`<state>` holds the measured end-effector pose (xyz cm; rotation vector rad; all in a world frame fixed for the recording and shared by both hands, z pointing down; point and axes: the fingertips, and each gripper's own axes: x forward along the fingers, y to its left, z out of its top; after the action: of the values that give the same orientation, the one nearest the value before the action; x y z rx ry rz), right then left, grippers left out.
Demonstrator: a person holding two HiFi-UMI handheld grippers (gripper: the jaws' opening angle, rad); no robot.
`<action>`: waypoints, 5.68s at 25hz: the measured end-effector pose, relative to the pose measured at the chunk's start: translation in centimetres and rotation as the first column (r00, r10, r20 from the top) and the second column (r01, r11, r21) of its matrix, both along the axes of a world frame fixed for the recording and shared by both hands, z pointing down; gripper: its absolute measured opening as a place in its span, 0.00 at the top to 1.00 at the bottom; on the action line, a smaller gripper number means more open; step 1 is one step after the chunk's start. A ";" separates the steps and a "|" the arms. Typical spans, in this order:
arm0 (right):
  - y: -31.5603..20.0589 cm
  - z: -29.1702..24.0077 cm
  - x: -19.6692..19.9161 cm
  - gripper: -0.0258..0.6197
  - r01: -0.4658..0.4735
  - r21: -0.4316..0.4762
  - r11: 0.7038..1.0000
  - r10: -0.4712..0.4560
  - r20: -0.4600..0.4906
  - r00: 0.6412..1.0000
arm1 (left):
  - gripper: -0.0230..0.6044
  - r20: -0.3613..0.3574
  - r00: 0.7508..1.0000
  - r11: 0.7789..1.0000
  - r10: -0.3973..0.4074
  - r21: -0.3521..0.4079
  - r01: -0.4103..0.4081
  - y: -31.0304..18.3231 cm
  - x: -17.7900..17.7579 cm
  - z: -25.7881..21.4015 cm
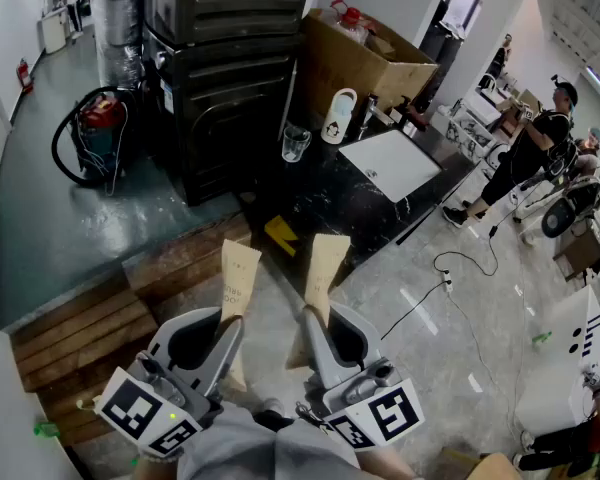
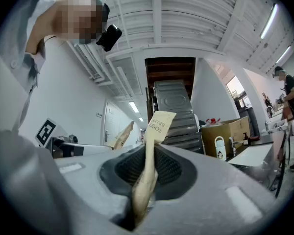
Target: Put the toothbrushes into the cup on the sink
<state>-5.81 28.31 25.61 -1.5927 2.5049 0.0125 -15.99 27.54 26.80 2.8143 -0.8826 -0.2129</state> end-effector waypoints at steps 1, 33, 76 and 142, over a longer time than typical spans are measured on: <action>-0.1 0.1 0.1 0.89 0.002 0.001 1.000 -0.002 -0.002 1.000 | 0.90 -0.003 1.000 1.000 0.001 0.000 -0.001 -0.1 0.2 0.1; 1.5 1.9 11.1 0.89 0.001 0.000 1.000 -0.001 0.003 1.000 | 0.90 -0.051 0.993 0.994 -0.110 -0.035 0.108 1.7 8.1 0.1; -18.5 1.6 6.6 0.89 -0.230 0.012 0.973 0.230 -0.086 0.969 | 0.90 -0.069 0.987 0.990 0.142 -0.012 -0.143 -21.7 5.3 0.0; -42.0 2.7 22.3 0.89 -0.084 0.037 0.996 0.088 -0.134 0.987 | 0.90 -0.049 0.990 0.990 -0.132 -0.047 0.130 -38.3 16.8 1.1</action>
<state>16.50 -13.71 28.32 -1.7417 2.5187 0.1754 0.84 -10.80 27.95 2.7006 -1.0483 -0.2800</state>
